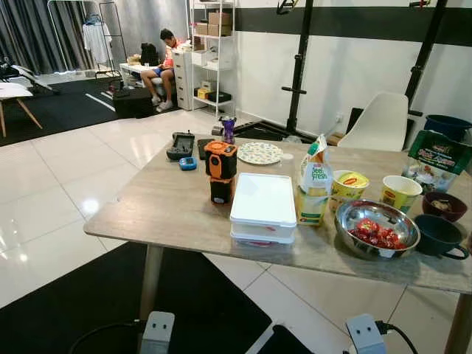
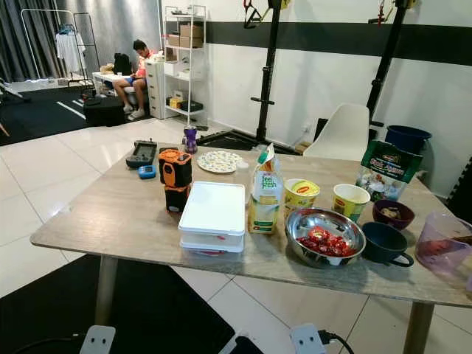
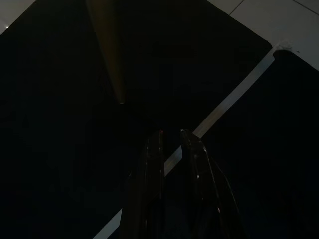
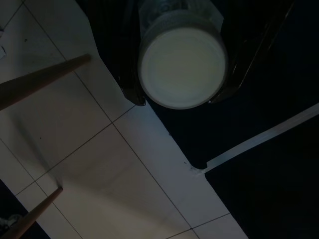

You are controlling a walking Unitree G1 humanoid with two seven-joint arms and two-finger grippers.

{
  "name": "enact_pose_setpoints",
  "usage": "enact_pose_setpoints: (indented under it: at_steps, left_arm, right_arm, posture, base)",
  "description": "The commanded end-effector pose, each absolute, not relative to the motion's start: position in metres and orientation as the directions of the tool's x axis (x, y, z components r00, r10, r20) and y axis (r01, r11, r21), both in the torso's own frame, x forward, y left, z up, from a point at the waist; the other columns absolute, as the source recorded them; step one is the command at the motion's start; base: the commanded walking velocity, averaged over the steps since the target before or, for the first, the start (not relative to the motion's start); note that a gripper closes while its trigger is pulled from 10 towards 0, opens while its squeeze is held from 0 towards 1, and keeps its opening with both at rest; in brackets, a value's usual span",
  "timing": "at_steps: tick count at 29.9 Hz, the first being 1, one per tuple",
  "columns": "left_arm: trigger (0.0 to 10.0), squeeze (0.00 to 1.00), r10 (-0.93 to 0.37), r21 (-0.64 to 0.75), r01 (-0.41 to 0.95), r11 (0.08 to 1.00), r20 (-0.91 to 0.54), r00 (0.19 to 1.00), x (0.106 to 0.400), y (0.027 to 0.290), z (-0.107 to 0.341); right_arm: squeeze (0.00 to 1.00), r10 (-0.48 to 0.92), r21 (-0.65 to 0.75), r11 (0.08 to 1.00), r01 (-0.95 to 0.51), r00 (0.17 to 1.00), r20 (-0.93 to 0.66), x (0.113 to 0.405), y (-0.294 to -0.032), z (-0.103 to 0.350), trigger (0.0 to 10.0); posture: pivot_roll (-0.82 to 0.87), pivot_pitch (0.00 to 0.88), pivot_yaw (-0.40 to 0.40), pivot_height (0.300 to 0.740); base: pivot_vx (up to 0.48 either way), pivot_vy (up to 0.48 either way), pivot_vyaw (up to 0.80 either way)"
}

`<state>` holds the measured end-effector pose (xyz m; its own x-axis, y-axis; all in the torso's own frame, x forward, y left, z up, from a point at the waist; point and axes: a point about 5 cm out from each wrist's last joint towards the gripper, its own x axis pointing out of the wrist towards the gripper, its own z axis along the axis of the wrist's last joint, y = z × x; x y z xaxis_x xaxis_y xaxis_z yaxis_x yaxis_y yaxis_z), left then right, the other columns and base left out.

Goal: Restocking fridge

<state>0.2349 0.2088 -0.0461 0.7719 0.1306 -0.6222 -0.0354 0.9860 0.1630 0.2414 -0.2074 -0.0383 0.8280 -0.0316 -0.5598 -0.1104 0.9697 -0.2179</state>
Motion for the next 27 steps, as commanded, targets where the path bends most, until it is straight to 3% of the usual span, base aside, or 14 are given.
enact_pose_setpoints:
  at_steps: [1,27]
  left_arm:
    - [10.0,0.00,0.133,0.184,-0.019,0.983,-0.630,0.766,0.235,0.214,-0.046]
    - [10.0,0.00,0.159,0.179,-0.057,0.982,-0.630,0.760,0.239,0.220,-0.042]
  right_arm:
    - [0.00,-0.051,-0.223,0.971,-0.083,0.843,-0.535,0.245,-0.212,-0.034,10.0]
    - [0.00,-0.099,-0.193,0.981,-0.016,0.814,-0.572,0.232,-0.210,-0.045,10.0]
  posture:
    - [-0.03,0.000,-0.013,0.740]
    - [-0.02,0.006,-0.011,0.740]
  base:
    - [0.000,0.000,0.00]
    - [0.000,0.000,0.00]
